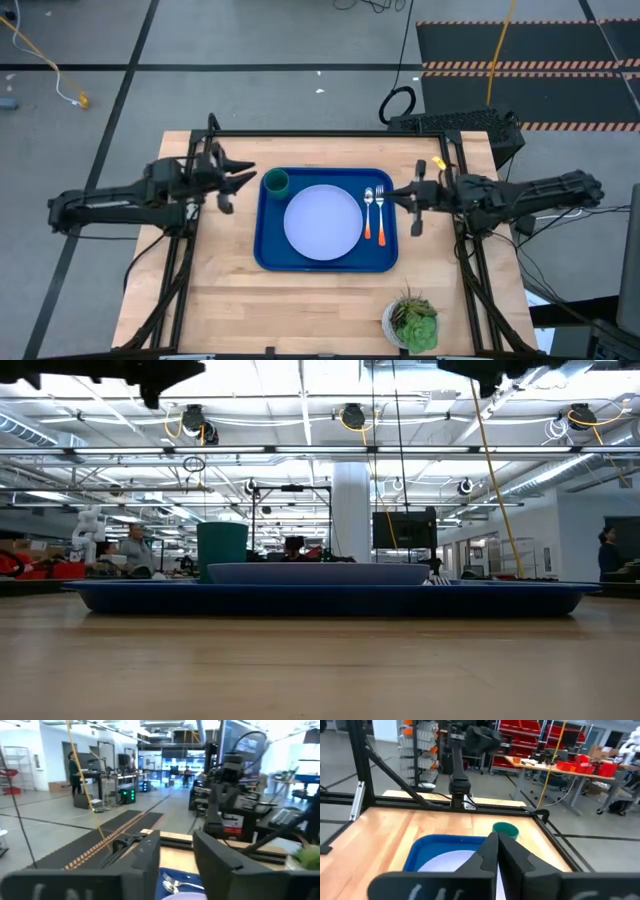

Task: Pick and place plate/cup/fork/spoon on tray
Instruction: Return to Home Position

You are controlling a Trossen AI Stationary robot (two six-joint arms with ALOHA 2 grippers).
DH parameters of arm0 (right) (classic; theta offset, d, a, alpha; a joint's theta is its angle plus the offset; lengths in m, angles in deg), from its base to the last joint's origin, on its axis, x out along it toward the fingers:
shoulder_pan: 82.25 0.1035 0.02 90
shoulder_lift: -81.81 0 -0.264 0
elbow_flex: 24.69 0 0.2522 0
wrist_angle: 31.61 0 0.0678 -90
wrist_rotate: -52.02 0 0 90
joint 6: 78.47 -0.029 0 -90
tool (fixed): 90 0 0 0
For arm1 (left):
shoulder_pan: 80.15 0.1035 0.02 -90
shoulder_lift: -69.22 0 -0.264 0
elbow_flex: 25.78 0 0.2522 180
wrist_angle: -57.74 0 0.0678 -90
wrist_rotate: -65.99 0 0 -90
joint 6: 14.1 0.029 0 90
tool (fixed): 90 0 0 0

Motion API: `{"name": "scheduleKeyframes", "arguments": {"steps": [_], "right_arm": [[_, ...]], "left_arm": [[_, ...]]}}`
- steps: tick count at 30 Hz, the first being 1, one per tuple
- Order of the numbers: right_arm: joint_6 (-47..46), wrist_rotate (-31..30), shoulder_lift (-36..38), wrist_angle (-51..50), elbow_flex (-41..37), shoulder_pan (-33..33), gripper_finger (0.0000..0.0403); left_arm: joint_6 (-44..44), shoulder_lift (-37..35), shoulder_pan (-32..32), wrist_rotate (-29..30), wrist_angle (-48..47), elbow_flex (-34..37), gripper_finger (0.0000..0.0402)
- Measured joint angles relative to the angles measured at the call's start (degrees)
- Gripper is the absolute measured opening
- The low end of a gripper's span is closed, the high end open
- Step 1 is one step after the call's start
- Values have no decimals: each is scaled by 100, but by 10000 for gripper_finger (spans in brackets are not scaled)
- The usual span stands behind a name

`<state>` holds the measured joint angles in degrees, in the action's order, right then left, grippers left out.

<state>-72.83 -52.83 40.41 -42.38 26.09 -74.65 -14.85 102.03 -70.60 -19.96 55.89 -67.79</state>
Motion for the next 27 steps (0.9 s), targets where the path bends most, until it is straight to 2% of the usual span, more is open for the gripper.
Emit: {"name": "scheduleKeyframes", "arguments": {"steps": [6,16,18,21,24,27], "right_arm": [[13,-309,1131,12,-611,-2,1],[-347,-292,2558,-636,-1390,-2,0],[-456,-237,2718,-666,-1504,-2,0],[-642,16,2868,-849,-1681,-2,0],[-645,8,2971,-843,-1735,0,0],[-805,32,3031,-972,-1738,0,0]], "left_arm": [[-28,-579,-141,-210,-1012,45,14],[-192,-856,-406,-139,-2021,87,5],[-386,-878,-492,-116,-1855,297,4],[-598,-986,-667,-64,-1290,979,3],[-467,-1200,-716,285,-570,1581,2],[-321,-1500,-690,359,-445,1711,2]]}}
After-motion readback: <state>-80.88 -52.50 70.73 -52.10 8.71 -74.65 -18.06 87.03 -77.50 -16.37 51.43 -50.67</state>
